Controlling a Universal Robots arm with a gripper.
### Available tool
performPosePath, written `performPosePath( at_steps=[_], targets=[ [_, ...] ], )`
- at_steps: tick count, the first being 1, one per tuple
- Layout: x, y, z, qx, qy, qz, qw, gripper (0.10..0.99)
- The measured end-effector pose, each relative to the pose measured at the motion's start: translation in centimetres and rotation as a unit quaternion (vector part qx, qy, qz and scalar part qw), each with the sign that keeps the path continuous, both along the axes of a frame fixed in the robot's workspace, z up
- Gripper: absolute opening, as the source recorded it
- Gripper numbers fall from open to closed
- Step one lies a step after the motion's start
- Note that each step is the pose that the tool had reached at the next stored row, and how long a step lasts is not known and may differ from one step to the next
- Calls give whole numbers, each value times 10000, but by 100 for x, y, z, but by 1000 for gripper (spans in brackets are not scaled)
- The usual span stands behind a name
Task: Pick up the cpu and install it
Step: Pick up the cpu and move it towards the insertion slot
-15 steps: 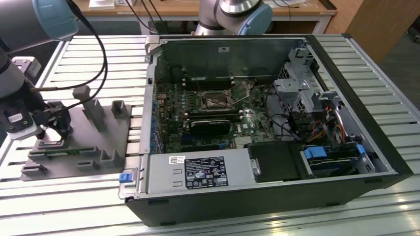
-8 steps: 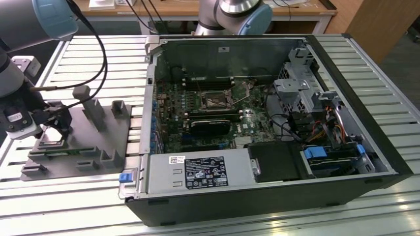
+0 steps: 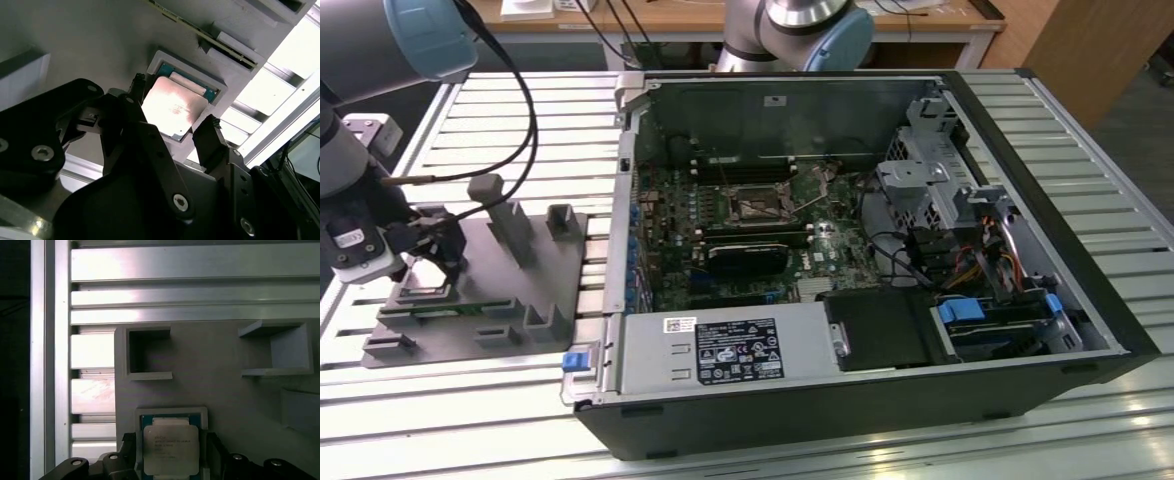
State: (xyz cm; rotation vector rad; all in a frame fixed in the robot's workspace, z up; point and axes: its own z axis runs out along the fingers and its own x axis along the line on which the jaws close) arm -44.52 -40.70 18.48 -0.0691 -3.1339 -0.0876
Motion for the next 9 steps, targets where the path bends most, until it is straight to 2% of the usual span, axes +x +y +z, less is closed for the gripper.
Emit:
performPosePath(
  at_steps=[9],
  targets=[
    [-2,0,-12,-1,-9,0,10000,667]
  ],
)
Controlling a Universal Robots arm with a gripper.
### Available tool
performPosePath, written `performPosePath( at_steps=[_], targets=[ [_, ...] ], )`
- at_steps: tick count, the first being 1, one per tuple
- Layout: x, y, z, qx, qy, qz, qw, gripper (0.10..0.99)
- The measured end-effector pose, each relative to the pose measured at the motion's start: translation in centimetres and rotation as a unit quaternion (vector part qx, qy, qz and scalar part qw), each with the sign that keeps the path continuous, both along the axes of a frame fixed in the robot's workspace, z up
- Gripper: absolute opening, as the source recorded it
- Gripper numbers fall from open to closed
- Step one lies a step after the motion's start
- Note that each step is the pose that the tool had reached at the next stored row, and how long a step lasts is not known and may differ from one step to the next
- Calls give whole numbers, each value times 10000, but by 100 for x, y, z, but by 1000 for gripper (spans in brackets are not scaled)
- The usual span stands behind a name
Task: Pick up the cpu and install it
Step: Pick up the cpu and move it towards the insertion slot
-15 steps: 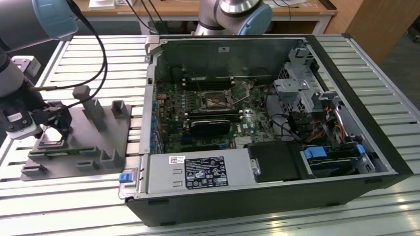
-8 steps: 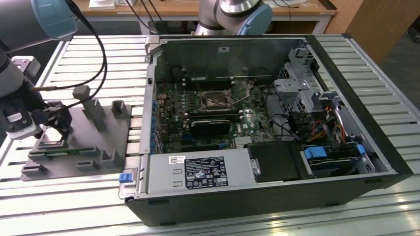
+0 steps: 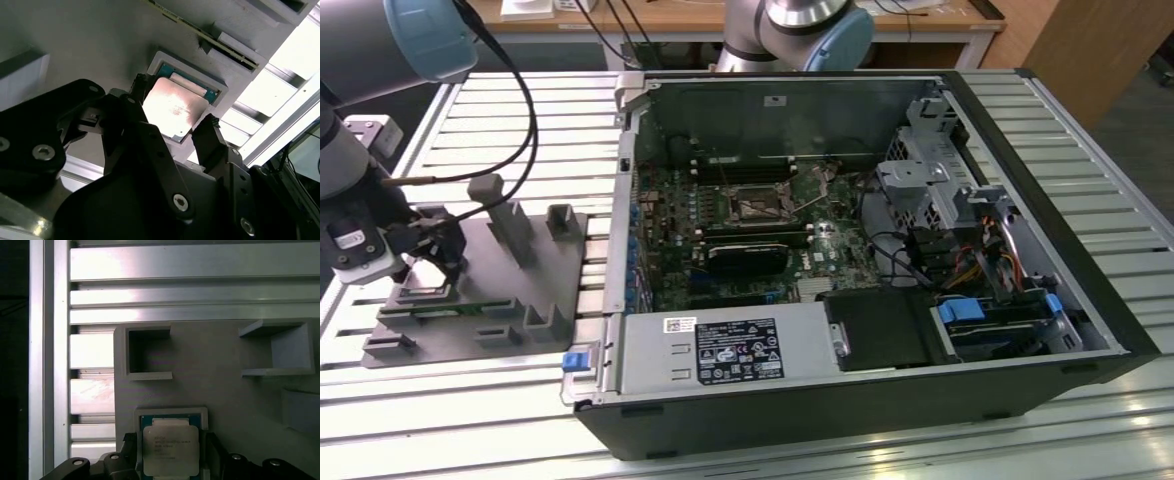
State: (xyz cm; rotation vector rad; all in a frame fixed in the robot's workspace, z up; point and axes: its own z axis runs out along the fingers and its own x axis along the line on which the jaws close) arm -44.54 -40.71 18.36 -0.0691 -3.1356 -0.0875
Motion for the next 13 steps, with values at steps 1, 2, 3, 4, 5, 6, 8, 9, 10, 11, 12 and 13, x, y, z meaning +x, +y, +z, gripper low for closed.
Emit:
performPosePath(
  at_steps=[1,2,3,4,5,6,8,9,10,11,12,13],
  targets=[
    [0,0,0,0,0,0,10000,651],
    [0,0,-1,0,0,0,10000,651],
    [0,0,-1,0,-1,0,10000,584],
    [0,0,-2,0,0,0,10000,584],
    [1,1,-2,1,-1,0,10000,584],
    [2,1,-3,1,-2,-1,10000,584],
    [3,1,-2,0,0,-1,10000,569],
    [4,0,-2,0,-1,0,10000,569],
    [5,0,-2,1,-1,0,10000,541],
    [5,0,-2,0,-1,0,10000,541],
    [5,1,-2,0,-1,0,10000,541],
    [5,0,-1,0,0,0,10000,541]
  ],
)
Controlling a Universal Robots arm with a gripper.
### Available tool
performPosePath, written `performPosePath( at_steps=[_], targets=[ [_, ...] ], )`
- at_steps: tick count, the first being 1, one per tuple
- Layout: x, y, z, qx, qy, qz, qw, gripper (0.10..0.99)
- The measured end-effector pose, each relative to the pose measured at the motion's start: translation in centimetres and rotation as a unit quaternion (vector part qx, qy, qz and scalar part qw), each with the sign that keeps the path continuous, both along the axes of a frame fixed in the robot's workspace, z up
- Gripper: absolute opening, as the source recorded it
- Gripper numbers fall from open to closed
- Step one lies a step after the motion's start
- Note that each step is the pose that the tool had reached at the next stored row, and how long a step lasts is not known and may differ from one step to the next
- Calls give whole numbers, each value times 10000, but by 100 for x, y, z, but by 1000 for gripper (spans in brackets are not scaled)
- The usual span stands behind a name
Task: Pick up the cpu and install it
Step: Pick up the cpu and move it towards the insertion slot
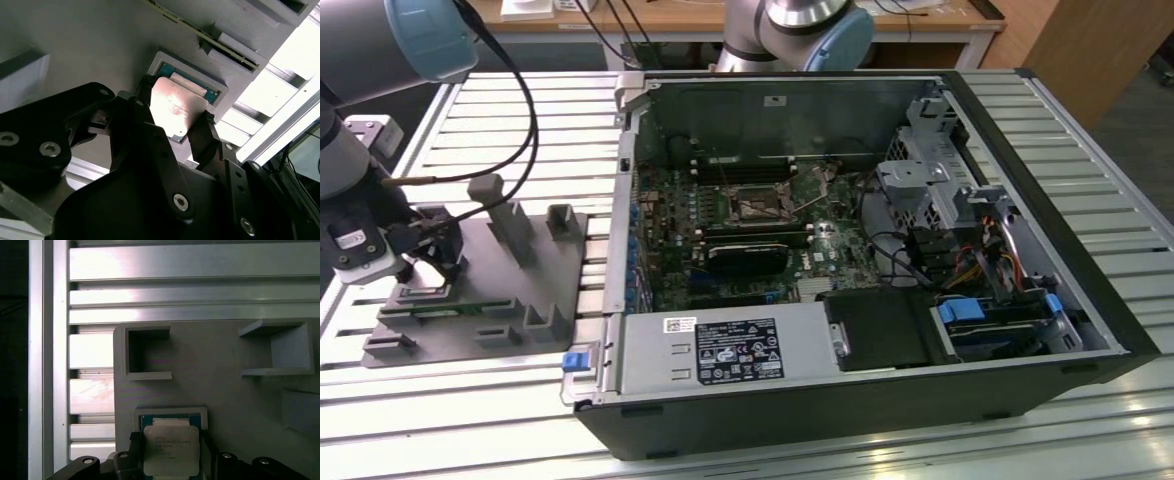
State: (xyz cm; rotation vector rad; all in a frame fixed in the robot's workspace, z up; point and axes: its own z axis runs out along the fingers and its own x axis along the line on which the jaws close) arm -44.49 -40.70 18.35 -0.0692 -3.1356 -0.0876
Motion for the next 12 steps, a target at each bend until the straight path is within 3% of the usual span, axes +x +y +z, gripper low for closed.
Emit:
performPosePath(
  at_steps=[12],
  targets=[
    [0,0,91,1,-1,0,10000,541]
  ],
)
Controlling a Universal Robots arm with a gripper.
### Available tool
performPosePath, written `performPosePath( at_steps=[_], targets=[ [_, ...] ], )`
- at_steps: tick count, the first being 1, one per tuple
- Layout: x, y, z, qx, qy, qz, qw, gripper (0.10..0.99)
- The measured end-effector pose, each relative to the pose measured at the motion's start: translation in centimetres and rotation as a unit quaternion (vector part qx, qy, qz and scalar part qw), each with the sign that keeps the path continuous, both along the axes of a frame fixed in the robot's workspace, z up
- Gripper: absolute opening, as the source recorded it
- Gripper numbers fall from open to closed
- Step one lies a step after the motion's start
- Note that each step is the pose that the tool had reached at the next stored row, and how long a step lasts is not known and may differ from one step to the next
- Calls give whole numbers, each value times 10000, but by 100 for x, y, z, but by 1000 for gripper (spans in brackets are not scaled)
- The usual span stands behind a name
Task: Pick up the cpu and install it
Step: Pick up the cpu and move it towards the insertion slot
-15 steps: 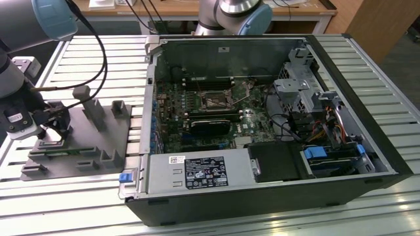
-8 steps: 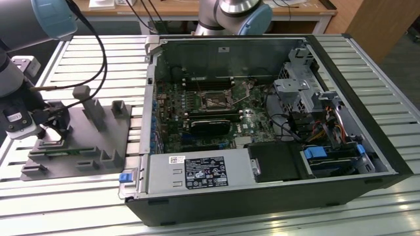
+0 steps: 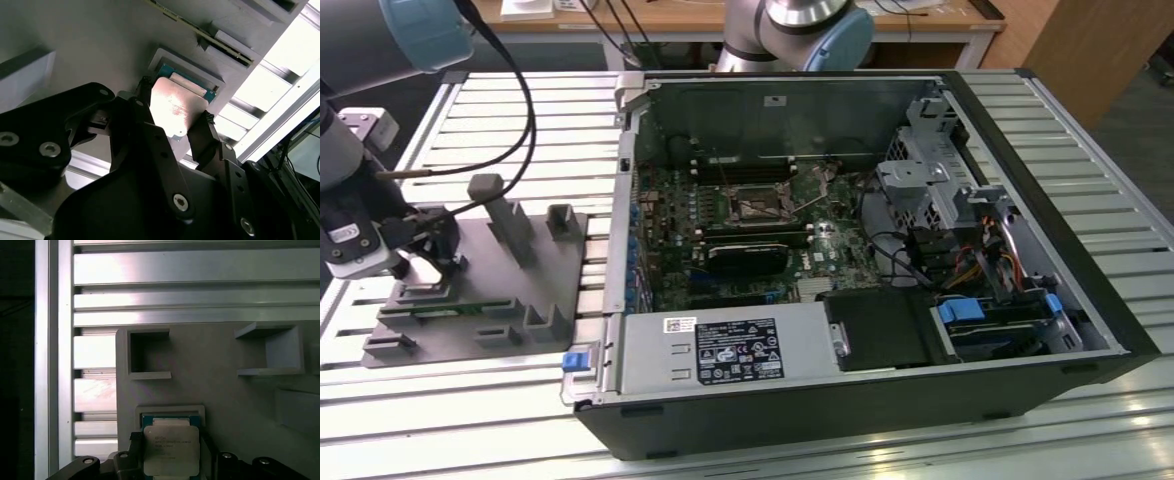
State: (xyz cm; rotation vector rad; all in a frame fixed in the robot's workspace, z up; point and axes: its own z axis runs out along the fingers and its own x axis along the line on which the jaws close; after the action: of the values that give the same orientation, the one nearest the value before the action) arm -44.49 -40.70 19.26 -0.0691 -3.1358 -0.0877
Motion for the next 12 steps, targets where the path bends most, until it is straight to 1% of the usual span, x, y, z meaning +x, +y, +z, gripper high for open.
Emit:
performPosePath(
  at_steps=[7,9,12],
  targets=[
    [0,0,35,3,1,0,10000,541],
    [0,-1,43,27,-1,1,10000,541],
    [0,-1,64,28,0,0,10000,541]
  ],
)
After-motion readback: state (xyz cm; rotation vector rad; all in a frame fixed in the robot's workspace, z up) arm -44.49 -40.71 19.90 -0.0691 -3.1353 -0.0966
